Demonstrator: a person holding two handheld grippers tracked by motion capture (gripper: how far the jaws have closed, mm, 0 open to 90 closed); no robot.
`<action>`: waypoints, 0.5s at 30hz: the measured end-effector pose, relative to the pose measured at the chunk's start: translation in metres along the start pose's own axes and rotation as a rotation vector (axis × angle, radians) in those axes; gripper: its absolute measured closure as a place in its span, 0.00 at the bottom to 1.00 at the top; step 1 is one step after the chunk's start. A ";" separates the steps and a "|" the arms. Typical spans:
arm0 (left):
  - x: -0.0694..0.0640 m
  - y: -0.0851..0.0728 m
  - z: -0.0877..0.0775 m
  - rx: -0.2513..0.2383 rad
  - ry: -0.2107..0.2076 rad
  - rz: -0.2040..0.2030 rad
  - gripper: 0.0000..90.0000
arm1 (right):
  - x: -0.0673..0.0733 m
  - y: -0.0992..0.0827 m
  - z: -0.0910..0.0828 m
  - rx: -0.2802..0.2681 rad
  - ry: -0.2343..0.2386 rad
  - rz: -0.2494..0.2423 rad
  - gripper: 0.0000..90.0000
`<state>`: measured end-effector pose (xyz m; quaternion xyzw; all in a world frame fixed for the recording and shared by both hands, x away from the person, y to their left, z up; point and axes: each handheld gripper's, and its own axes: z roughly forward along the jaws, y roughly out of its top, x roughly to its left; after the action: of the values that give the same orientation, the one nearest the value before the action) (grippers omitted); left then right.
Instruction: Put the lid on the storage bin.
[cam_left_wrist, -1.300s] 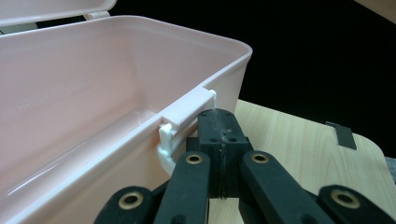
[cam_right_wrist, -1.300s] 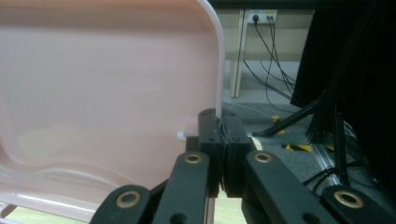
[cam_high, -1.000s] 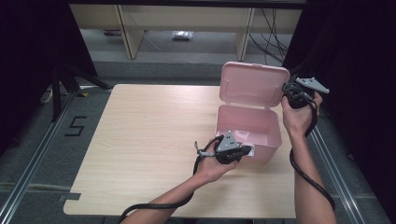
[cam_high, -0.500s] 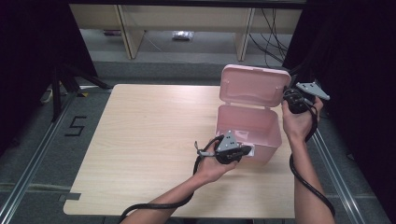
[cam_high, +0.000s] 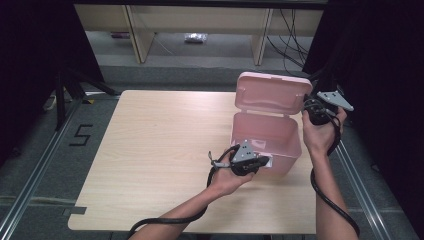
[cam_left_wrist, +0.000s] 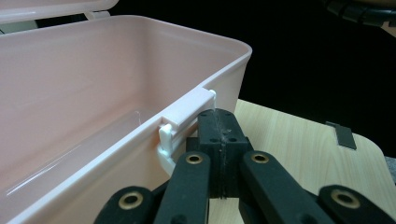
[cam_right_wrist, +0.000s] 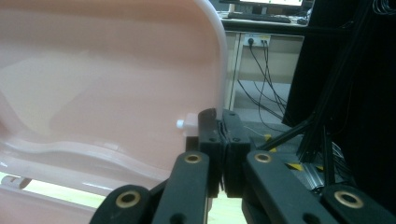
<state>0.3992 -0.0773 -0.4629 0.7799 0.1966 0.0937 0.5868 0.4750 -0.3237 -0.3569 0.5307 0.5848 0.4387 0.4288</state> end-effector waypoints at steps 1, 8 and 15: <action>0.000 0.000 0.000 0.000 0.000 0.000 1.00 | -0.001 0.000 0.000 0.003 0.005 -0.005 1.00; 0.000 0.000 0.000 0.001 0.000 0.001 1.00 | 0.000 -0.001 -0.004 0.004 0.000 -0.013 1.00; 0.000 0.000 0.000 0.001 -0.001 0.001 1.00 | 0.002 -0.003 -0.007 -0.005 -0.003 -0.015 1.00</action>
<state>0.3993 -0.0773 -0.4628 0.7804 0.1962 0.0935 0.5863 0.4678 -0.3222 -0.3585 0.5260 0.5868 0.4363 0.4343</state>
